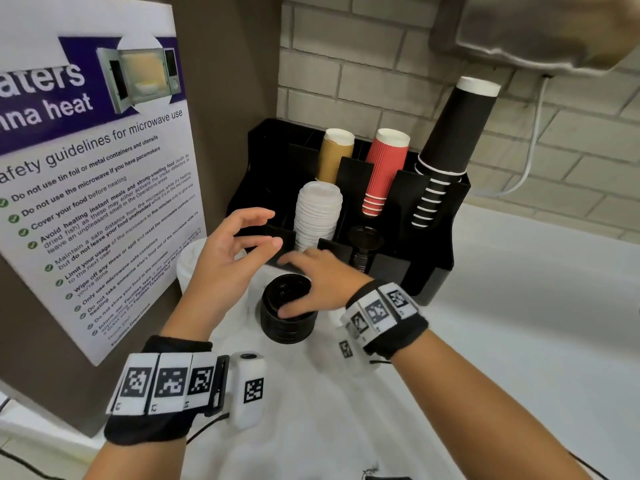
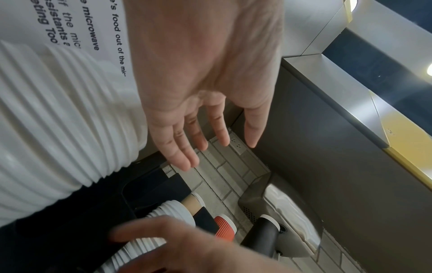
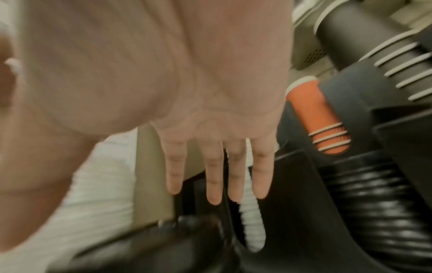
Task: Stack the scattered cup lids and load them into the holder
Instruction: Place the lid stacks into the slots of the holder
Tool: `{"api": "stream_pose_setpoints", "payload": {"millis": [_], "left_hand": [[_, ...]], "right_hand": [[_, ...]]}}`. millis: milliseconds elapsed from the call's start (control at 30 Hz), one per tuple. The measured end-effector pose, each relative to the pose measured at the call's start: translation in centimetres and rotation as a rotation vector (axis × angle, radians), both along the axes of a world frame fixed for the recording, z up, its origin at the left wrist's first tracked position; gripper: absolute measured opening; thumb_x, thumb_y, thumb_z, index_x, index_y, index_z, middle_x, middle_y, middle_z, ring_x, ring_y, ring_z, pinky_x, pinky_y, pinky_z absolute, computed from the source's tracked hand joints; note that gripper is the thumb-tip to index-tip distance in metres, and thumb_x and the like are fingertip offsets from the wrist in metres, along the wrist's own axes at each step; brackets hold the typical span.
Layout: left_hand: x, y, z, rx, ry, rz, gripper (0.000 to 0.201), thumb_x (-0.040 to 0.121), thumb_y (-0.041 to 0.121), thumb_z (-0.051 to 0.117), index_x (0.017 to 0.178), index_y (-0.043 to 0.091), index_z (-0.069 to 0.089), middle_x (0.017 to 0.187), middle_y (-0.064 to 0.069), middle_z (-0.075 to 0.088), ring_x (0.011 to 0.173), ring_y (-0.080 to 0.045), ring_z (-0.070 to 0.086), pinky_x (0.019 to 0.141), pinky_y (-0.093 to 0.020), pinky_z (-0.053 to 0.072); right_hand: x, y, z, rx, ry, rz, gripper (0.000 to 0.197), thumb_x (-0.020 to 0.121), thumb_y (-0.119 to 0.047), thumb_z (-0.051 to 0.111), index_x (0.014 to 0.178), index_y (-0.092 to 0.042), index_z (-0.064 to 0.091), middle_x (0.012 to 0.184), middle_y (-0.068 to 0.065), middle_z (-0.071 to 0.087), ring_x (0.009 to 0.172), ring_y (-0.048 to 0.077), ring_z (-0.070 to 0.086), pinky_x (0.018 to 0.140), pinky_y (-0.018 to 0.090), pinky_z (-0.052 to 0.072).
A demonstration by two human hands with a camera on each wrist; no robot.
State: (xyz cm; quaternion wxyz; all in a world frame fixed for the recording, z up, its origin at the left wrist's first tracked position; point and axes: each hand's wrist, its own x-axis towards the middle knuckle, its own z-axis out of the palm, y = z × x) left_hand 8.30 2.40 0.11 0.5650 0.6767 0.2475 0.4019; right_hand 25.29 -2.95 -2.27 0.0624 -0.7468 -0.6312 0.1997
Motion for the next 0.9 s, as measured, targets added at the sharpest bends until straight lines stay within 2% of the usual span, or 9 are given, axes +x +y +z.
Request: {"api": "stream_pose_setpoints", "payload": {"millis": [100,200,333,433,500,600,667,767,900], "left_hand": [[-0.1,0.1,-0.2,0.011,0.007,-0.015,0.034,0.08,0.027,0.071,0.112,0.035,0.062,0.122,0.011,0.058,0.097,-0.004,0.064,0.103,-0.049,0.047],[-0.4,0.4,-0.6,0.014,0.011,-0.009,0.032,0.088,0.017,0.069,0.115,0.032,0.062,0.123,0.01,0.058,0.099,-0.005,0.064,0.103,-0.049,0.047],[-0.7,0.5,-0.7,0.025,0.009,-0.018,0.031,0.088,0.019,0.069,0.117,0.03,0.062,0.124,0.009,0.058,0.099,-0.005,0.064,0.103,-0.045,0.047],[-0.8,0.8,-0.9,0.014,-0.008,-0.02,0.03,0.088,0.017,0.069,0.113,0.033,0.063,0.122,0.009,0.059,0.097,-0.004,0.064,0.101,-0.039,0.049],[-0.7,1.0,-1.1,0.014,-0.017,-0.019,0.031,0.087,0.018,0.069,0.111,0.035,0.063,0.12,0.01,0.059,0.097,-0.003,0.064,0.095,-0.031,0.049],[-0.1,0.8,-1.7,0.012,0.004,-0.064,0.047,0.074,0.031,0.079,0.116,0.041,0.059,0.123,0.014,0.057,0.108,-0.004,0.061,0.083,-0.016,0.049],[0.6,0.4,-2.2,0.012,0.049,-0.152,0.072,0.062,0.04,0.089,0.122,0.051,0.051,0.13,0.019,0.052,0.118,-0.003,0.055,0.087,-0.021,0.051],[1.4,-0.3,-2.8,-0.038,0.044,-0.331,0.09,0.052,0.044,0.085,0.128,0.064,0.041,0.14,0.019,0.045,0.125,-0.003,0.052,0.094,-0.031,0.052],[2.3,-1.1,-3.2,-0.033,0.01,-0.453,0.095,0.055,0.032,0.088,0.135,0.053,0.042,0.142,0.007,0.047,0.125,-0.012,0.055,0.091,-0.036,0.055]], "right_hand": [[-1.4,0.6,-1.7,-0.126,-0.038,0.026,0.098,0.066,-0.054,0.079,0.144,-0.038,0.024,0.14,0.007,0.036,0.132,0.03,0.03,0.102,0.05,0.04],[-1.8,1.0,-2.3,-0.157,-0.039,0.013,0.098,0.067,-0.047,0.08,0.145,-0.036,0.022,0.139,0.01,0.035,0.13,0.032,0.033,0.1,0.05,0.043],[-1.7,1.1,-2.4,-0.143,-0.017,-0.002,0.095,0.069,-0.043,0.079,0.145,-0.036,0.022,0.134,0.011,0.037,0.127,0.033,0.036,0.098,0.049,0.045],[-1.1,0.7,-1.6,-0.046,0.053,-0.041,0.092,0.068,-0.043,0.079,0.143,-0.039,0.025,0.129,0.009,0.04,0.125,0.032,0.038,0.101,0.05,0.042],[-0.4,0.0,-0.7,0.096,0.168,-0.091,0.088,0.067,-0.043,0.08,0.139,-0.04,0.03,0.127,0.006,0.044,0.123,0.028,0.041,0.102,0.048,0.041],[0.4,-1.8,0.8,0.344,0.508,-0.165,0.078,0.069,-0.034,0.083,0.133,-0.039,0.04,0.124,-0.003,0.053,0.116,0.016,0.053,0.101,0.039,0.046],[0.4,-3.2,1.4,0.423,0.687,-0.188,0.07,0.073,-0.029,0.081,0.13,-0.042,0.042,0.12,-0.008,0.056,0.11,0.009,0.059,0.098,0.031,0.048],[0.1,-4.9,1.7,0.468,0.852,-0.187,0.069,0.073,-0.024,0.079,0.131,-0.04,0.044,0.12,0.0,0.056,0.107,0.012,0.061,0.093,0.028,0.05],[0.2,-6.3,1.9,0.48,0.949,-0.206,0.069,0.072,-0.02,0.076,0.132,-0.032,0.044,0.127,0.01,0.054,0.11,0.018,0.06,0.09,0.03,0.051]]}}
